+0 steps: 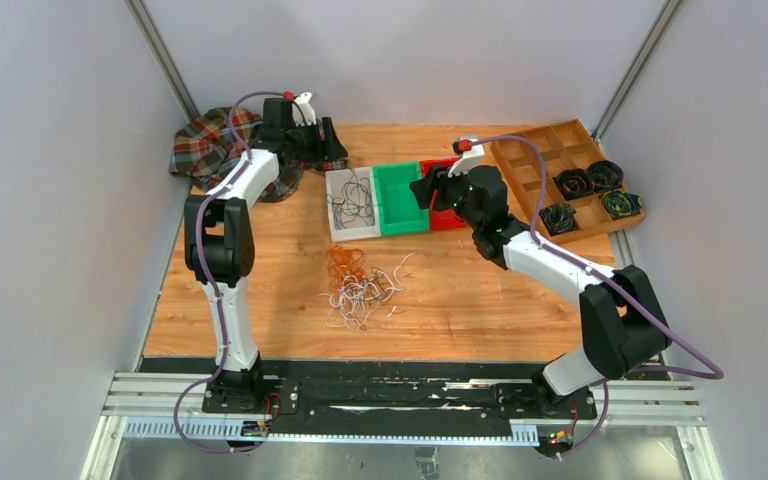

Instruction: Untangle the cables

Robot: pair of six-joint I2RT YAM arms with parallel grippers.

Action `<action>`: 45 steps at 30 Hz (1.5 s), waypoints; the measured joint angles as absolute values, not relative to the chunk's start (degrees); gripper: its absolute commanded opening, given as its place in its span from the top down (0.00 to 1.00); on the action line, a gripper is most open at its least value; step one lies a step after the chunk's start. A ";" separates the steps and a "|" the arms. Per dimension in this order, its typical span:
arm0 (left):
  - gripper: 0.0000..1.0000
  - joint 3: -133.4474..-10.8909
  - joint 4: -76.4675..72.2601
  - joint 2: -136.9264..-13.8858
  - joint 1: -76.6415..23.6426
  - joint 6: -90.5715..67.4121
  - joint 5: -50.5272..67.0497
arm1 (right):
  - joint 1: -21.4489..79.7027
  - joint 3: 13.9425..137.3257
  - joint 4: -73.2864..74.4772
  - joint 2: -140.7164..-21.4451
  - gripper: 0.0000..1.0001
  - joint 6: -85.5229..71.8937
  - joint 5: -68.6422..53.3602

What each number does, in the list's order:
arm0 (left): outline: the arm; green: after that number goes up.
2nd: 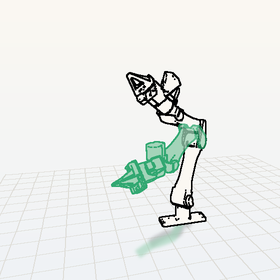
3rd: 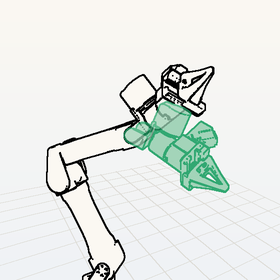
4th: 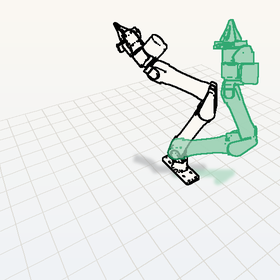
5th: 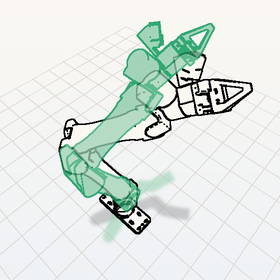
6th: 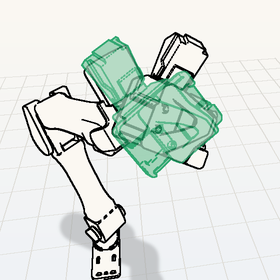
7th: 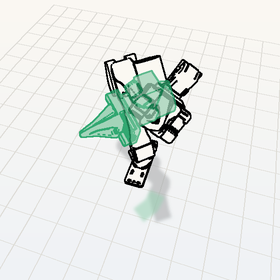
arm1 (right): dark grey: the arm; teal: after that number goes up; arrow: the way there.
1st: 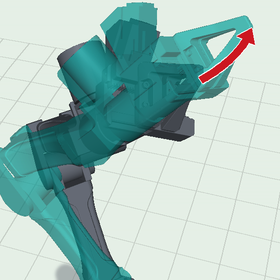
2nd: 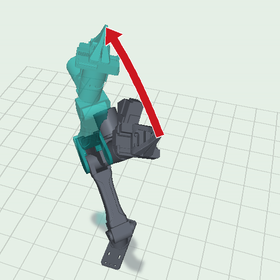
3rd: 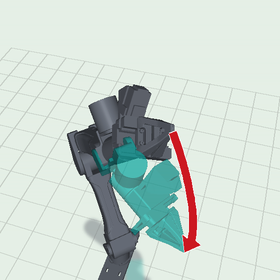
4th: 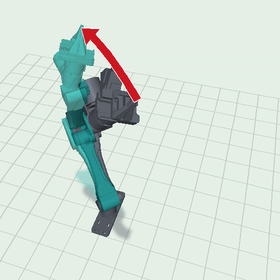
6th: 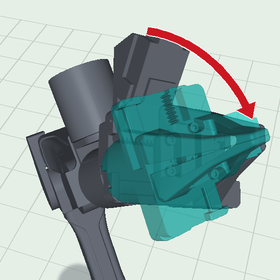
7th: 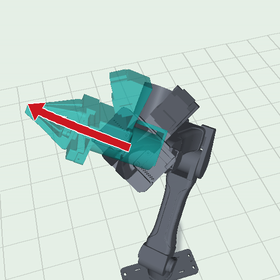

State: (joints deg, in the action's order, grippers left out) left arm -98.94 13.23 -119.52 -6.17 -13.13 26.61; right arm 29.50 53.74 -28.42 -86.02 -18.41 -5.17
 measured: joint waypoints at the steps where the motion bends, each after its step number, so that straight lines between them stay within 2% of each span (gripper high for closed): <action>1: 0.41 -98.41 11.97 -119.52 -6.17 -14.28 27.24 | 29.47 53.74 -28.40 -86.02 0.47 -18.35 -5.17; 3: 0.46 -97.89 9.98 -119.52 -6.20 -15.97 28.27 | 29.47 53.76 -28.36 -86.02 0.48 -18.22 -5.13; 13: 0.55 -93.08 6.44 -119.22 -6.20 -16.38 29.21 | 29.50 53.74 -28.36 -86.02 0.54 -17.37 -5.08; 19: 0.77 -88.90 7.29 -116.05 -6.57 -12.38 28.29 | 29.50 53.69 -28.40 -86.02 0.56 -17.34 -5.15; 27: 0.87 -85.60 6.76 -110.00 -9.69 -8.21 28.03 | 29.50 52.18 -28.67 -86.00 0.58 -17.43 -5.15; 32: 0.87 -83.48 6.22 -108.57 -11.40 -5.45 26.26 | 29.50 51.86 -28.58 -85.62 0.58 -17.41 -5.17; 33: 0.85 -83.24 6.26 -108.57 -11.46 -5.19 26.02 | 29.50 51.77 -28.60 -85.47 0.57 -17.41 -5.17; 34: 0.77 -83.00 6.42 -108.60 -11.49 -4.95 25.74 | 29.50 51.66 -28.58 -85.27 0.56 -17.41 -5.15; 36: 0.52 -82.91 6.72 -108.57 -11.51 -4.54 25.65 | 29.50 51.33 -28.64 -84.82 0.52 -17.41 -5.15; 40: 0.28 -85.19 11.64 -108.47 -11.49 -2.52 26.00 | 29.50 50.72 -28.75 -84.18 0.44 -17.32 -5.15; 42: 0.10 -86.39 14.00 -107.61 -11.27 -1.28 25.89 | 29.50 50.61 -28.95 -84.16 0.42 -17.32 -5.13; 44: 0.01 -86.63 15.25 -105.95 -10.66 -0.97 25.50 | 29.50 50.35 -29.32 -84.12 0.42 -17.28 -5.15; 45: 0.01 -86.70 15.66 -104.95 -9.98 -1.39 25.36 | 29.50 50.15 -29.58 -84.07 0.42 -17.28 -5.13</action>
State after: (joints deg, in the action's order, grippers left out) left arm -86.70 15.66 -104.95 -9.98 -1.39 25.36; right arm 29.50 50.15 -29.58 -84.07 -17.28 -5.13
